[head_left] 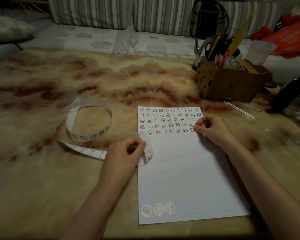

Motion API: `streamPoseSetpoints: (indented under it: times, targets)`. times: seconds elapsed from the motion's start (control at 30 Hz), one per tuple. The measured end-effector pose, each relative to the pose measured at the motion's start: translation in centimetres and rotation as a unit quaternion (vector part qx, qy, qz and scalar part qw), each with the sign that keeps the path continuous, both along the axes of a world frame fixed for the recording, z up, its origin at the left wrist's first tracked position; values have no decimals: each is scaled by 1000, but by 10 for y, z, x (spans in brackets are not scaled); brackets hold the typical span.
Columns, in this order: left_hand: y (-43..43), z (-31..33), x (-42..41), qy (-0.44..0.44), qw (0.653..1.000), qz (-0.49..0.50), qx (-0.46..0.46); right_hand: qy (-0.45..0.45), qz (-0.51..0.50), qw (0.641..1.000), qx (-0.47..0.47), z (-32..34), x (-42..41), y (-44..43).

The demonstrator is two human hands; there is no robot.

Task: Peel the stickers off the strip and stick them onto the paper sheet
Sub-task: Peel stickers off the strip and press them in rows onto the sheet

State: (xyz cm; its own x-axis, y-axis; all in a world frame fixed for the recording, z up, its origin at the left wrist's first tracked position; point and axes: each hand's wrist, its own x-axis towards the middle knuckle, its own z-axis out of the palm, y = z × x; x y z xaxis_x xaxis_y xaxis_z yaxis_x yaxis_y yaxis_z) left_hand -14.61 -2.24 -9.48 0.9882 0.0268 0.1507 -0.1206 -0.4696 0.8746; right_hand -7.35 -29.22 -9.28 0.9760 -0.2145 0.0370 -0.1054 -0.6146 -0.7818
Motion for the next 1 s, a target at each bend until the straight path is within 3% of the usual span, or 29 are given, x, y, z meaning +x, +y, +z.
streamPoseSetpoints:
  times: [0.37,0.47,0.57,0.7,0.77,1.0]
  targets:
    - [0,4,-2,-9,999,18,-32,17,-3,1000,12,5,-2,0]
    - [-1,9,-1,-32,996,38,-76,-36,-3,999,9,14,-11,12]
    - [0,10,0,-53,992,46,-102,-97,69,993,27,30,-25,37]
    - [1,10,1,-40,986,52,-151,-75,202,968,132,44,-47,78]
    - [1,10,2,-37,985,49,-164,-64,236,960,139,44,-58,96]
    - [0,14,2,-28,977,28,-208,-77,226,962,132,36,-70,119]
